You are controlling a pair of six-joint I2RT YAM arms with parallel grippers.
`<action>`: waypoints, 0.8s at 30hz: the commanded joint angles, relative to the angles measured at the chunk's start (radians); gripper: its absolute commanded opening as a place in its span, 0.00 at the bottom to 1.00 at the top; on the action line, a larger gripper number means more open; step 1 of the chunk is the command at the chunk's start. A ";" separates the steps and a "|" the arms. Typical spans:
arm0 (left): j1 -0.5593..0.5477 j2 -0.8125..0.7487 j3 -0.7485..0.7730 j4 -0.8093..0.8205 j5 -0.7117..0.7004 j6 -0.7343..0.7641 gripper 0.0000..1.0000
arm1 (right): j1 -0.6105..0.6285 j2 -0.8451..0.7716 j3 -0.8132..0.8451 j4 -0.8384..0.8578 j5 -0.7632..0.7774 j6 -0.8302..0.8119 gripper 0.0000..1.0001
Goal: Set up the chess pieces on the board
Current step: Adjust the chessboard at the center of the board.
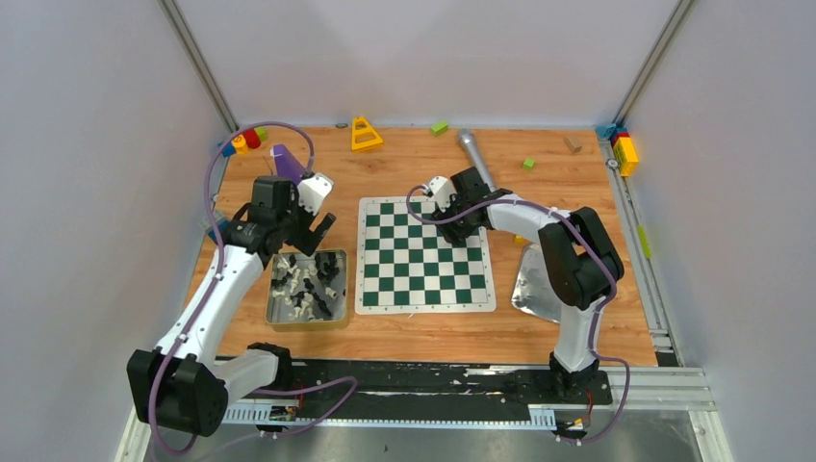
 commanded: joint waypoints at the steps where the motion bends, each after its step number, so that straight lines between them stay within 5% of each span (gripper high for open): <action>1: 0.007 -0.028 -0.023 0.041 -0.001 0.039 1.00 | -0.005 0.007 -0.030 0.016 0.099 -0.011 0.53; 11: -0.021 -0.033 -0.032 -0.008 0.354 0.173 1.00 | -0.019 -0.092 0.001 -0.008 -0.007 0.061 0.57; 19: -0.344 0.060 -0.042 0.071 0.445 0.256 1.00 | -0.087 -0.089 0.050 -0.024 -0.141 0.127 0.57; 24: -0.526 0.255 0.024 0.091 0.456 0.276 1.00 | -0.116 -0.020 0.125 -0.049 -0.211 0.149 0.55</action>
